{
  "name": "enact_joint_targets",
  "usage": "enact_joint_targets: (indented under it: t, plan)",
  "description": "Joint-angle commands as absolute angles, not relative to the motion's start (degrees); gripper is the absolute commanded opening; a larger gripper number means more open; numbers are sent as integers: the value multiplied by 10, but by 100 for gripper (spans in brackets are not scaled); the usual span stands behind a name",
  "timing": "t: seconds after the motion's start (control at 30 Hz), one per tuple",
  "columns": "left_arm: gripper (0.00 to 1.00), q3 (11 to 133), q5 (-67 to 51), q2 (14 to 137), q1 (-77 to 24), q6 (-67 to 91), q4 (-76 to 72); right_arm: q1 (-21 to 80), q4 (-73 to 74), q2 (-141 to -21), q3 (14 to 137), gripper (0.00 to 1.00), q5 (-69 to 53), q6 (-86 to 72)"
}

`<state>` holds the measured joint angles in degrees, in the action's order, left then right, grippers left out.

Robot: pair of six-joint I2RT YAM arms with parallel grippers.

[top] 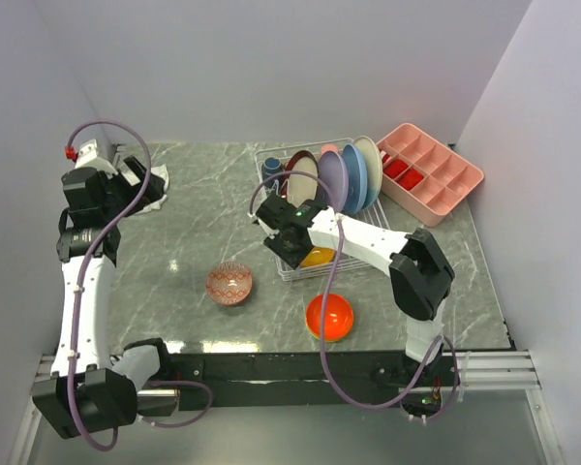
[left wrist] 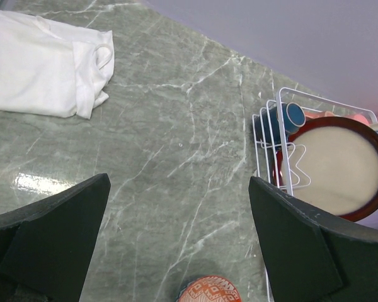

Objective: Load the mixed dishes into the dish rack
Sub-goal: Pick up the bowl from the dish rack.

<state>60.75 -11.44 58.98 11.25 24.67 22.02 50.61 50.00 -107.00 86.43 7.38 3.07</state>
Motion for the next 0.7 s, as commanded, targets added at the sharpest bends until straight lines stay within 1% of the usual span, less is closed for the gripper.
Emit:
enact_joint_targets:
  t: [0.0, 0.1, 0.17, 0.2, 0.27, 0.3, 0.33, 0.43, 0.57, 0.63, 0.67]
  plan:
    - [100, 601, -132, 574, 121, 256, 211, 512, 513, -1092, 882, 43, 90, 34]
    - [99, 598, -135, 573, 126, 260, 208, 512, 512, -1092, 875, 38, 105, 33]
    - [99, 595, -140, 571, 128, 265, 206, 512, 511, -1087, 870, 33, 112, 35]
    - [99, 592, -142, 571, 130, 266, 204, 512, 509, -1086, 864, 29, 115, 35]
    - [99, 589, -146, 570, 134, 272, 200, 512, 507, -1086, 859, 27, 115, 37]
    - [97, 587, -148, 570, 134, 274, 200, 512, 506, -1085, 854, 27, 115, 37]
    - [96, 586, -149, 571, 135, 275, 198, 512, 505, -1085, 854, 23, 113, 40]
    - [96, 587, -151, 571, 137, 273, 197, 512, 505, -1089, 857, 0, 124, 40]
    - [96, 592, -150, 573, 137, 265, 200, 498, 519, -1065, 876, 0, 119, 53]
    - [96, 594, -154, 578, 137, 256, 200, 477, 540, -1047, 897, 0, 78, 55]
    - [96, 595, -160, 584, 136, 253, 200, 452, 545, -1026, 905, 0, 33, 55]
